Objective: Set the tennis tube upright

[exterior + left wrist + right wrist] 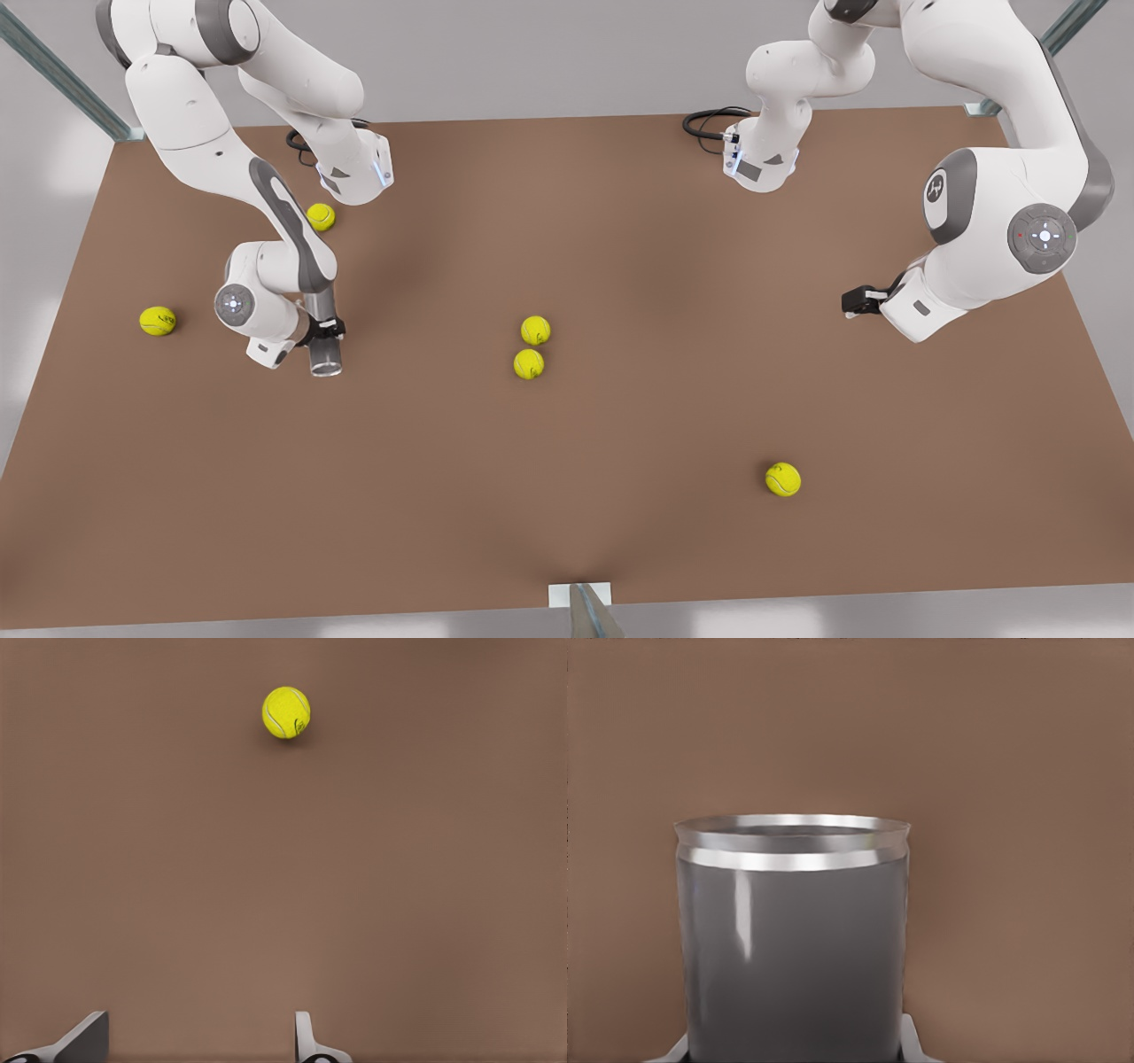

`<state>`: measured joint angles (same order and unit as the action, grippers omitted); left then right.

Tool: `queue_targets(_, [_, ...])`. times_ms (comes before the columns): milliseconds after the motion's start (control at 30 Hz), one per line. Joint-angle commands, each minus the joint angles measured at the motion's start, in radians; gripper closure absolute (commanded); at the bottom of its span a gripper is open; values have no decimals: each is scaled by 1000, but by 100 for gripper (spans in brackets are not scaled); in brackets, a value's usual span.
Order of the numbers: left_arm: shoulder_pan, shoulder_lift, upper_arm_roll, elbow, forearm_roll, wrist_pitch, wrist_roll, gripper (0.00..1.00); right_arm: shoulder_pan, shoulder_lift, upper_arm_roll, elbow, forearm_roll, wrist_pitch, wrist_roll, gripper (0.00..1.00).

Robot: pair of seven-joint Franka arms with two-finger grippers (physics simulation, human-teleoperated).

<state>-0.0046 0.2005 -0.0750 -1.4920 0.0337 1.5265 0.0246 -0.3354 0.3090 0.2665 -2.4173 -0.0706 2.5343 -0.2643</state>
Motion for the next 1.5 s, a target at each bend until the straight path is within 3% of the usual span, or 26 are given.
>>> queue_targets(0, [0, -1, 0, -1, 0, 0, 0, 0, 1, -1, -1, 3, -31, -11, 33, 27])
queue_targets(300, [0, -1, 0, 1, 0, 0, 0, 0, 39, -10, 7, 102, -28, -130, 30, 26])
queue_targets(533, [0, -1, 0, -1, 0, -2, -3, 0, 274, -10, 10, 316, -28, -319, 45, 25])
queue_targets(633, [0, -1, 0, -1, 0, -2, -3, 0, 470, 1, 8, 408, -31, -371, 103, 25])
queue_targets(967, [0, -1, 0, 1, 0, -3, -5, 0, 1127, 332, -3, 940, -201, -600, 258, 24])
queue_targets(1100, [0, -1, 0, -1, 0, -2, -3, 0, 1243, 450, -12, 1093, -213, -615, 258, 21])
queue_targets(1133, [0, -1, 0, -1, 0, -2, -3, 0, 1312, 499, -64, 1147, -207, -615, 263, 22])
queue_targets(1300, [0, -1, 0, -1, 0, -3, -5, 0, 1409, 647, -118, 1331, -205, -660, 313, 20])
queue_targets(1333, [0, -1, 0, -1, 0, -3, -3, 0, 1418, 656, -135, 1336, -205, -660, 312, 17])
queue_targets(1367, [0, -1, 0, 1, 0, -3, -3, 0, 1418, 657, -135, 1336, -205, -661, 312, 0])
queue_targets(1467, [0, -1, 0, -1, 0, -3, -3, 0, 1412, 656, -135, 1336, -204, -680, 298, 0])
